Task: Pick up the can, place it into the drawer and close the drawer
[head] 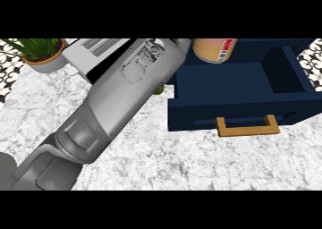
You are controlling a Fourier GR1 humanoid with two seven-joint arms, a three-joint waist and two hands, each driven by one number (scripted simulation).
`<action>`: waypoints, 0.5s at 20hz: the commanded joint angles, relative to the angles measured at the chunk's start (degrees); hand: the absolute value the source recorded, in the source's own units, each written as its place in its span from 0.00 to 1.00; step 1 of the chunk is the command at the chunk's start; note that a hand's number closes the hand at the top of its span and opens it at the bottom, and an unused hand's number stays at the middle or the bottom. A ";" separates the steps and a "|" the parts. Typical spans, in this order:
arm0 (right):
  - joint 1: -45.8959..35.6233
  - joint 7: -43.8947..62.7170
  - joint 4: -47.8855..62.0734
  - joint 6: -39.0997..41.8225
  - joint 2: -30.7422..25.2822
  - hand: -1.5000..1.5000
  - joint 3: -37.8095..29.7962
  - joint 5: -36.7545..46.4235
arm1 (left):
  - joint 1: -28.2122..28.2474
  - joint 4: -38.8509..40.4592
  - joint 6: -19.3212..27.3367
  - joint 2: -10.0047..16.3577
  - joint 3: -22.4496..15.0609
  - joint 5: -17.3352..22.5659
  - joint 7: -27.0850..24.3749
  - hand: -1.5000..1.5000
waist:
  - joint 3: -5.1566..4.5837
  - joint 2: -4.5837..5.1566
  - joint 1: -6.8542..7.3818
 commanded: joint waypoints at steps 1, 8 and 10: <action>0.29 -0.93 -0.55 -0.22 2.00 0.00 3.18 2.48 | -3.03 5.66 3.44 0.00 -4.18 4.45 -2.26 1.00 | 0.05 0.39 -1.89; -4.57 0.28 3.28 -1.34 0.03 0.00 1.85 2.34 | -5.91 12.63 0.45 0.00 -4.04 8.08 -5.50 1.00 | 0.06 0.74 -1.71; -5.21 0.72 3.47 -2.29 0.43 0.00 1.97 2.97 | -4.66 12.47 1.74 0.00 -6.69 8.91 -6.33 1.00 | 0.04 0.54 -1.37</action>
